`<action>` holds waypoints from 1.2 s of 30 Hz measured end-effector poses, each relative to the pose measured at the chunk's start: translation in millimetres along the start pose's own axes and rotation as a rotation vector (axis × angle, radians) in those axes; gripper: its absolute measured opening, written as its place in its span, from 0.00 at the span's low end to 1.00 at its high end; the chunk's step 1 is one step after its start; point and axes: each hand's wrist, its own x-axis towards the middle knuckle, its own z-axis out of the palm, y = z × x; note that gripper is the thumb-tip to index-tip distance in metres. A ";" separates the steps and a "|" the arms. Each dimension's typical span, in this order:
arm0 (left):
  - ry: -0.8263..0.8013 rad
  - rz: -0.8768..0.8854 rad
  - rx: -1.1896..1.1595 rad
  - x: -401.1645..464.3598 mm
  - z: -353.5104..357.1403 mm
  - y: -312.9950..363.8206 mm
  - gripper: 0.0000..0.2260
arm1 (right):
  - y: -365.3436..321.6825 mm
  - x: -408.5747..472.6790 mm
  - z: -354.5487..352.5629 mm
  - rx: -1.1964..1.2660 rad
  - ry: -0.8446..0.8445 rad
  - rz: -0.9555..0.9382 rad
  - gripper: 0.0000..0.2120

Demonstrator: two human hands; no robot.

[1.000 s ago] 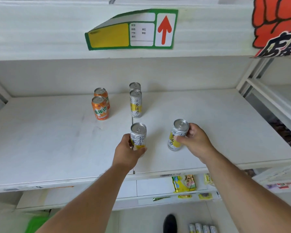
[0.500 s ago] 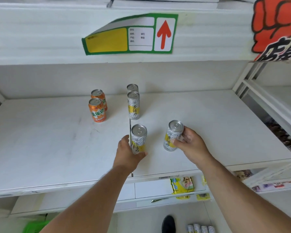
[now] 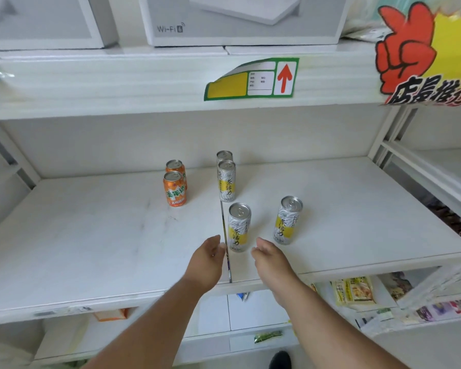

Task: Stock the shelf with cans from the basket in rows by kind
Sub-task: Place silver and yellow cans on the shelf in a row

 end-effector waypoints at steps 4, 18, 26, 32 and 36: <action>-0.006 -0.029 -0.053 9.7 2.3 -4.2 0.22 | -6.2 19.6 2.6 0.057 -0.002 -0.004 0.12; -0.167 -0.094 -0.334 43.8 12.2 -3.4 0.17 | -2.8 71.1 23.7 0.217 -0.043 -0.040 0.19; -0.118 -0.083 -0.357 83.6 15.0 3.6 0.18 | -22.7 115.7 24.7 0.234 -0.079 -0.023 0.12; -0.088 -0.084 -0.360 119.6 18.6 4.0 0.13 | -42.8 148.3 22.3 0.241 -0.099 0.003 0.13; -0.088 -0.091 -0.339 136.8 18.6 5.1 0.17 | -51.2 159.7 23.8 0.179 -0.096 -0.018 0.13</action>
